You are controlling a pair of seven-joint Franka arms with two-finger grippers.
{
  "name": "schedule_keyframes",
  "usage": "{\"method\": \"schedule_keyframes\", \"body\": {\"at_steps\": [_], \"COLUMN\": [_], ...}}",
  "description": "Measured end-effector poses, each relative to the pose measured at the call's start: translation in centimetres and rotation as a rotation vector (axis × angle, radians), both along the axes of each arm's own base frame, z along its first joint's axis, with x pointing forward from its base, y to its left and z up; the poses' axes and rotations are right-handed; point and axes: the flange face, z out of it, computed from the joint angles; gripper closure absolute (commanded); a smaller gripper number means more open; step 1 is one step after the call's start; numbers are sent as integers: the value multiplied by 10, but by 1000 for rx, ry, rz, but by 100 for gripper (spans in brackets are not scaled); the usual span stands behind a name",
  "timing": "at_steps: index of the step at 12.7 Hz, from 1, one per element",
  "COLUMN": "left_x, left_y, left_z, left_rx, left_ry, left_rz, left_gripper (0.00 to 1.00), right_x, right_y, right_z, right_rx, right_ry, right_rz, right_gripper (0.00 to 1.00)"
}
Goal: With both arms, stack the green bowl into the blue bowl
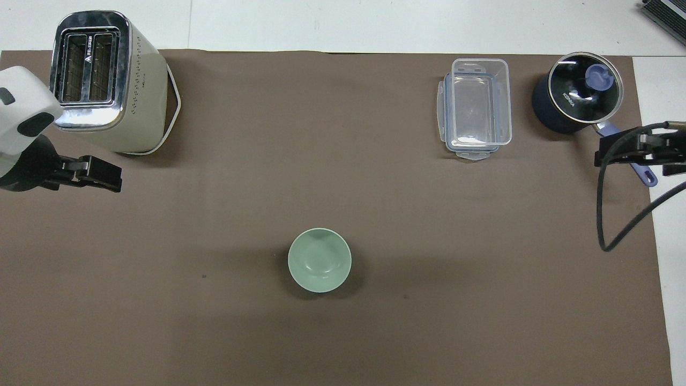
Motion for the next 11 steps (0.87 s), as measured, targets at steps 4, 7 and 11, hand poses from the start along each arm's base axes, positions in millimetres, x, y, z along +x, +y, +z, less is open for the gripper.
{"method": "schedule_keyframes", "body": {"at_steps": [4, 7, 11], "left_x": [0, 0, 0], "left_y": [0, 0, 0], "left_z": [0, 0, 0], "left_rx": [0, 0, 0], "left_ry": [0, 0, 0], "left_rz": [0, 0, 0], "left_gripper": [0, 0, 0], "right_x": [12, 11, 10], "right_y": [5, 5, 5], "right_z": [-18, -22, -25], "right_rx": [3, 3, 4], "right_ry": [19, 27, 35], "right_rz": [9, 10, 8], "right_gripper": [0, 0, 0]}}
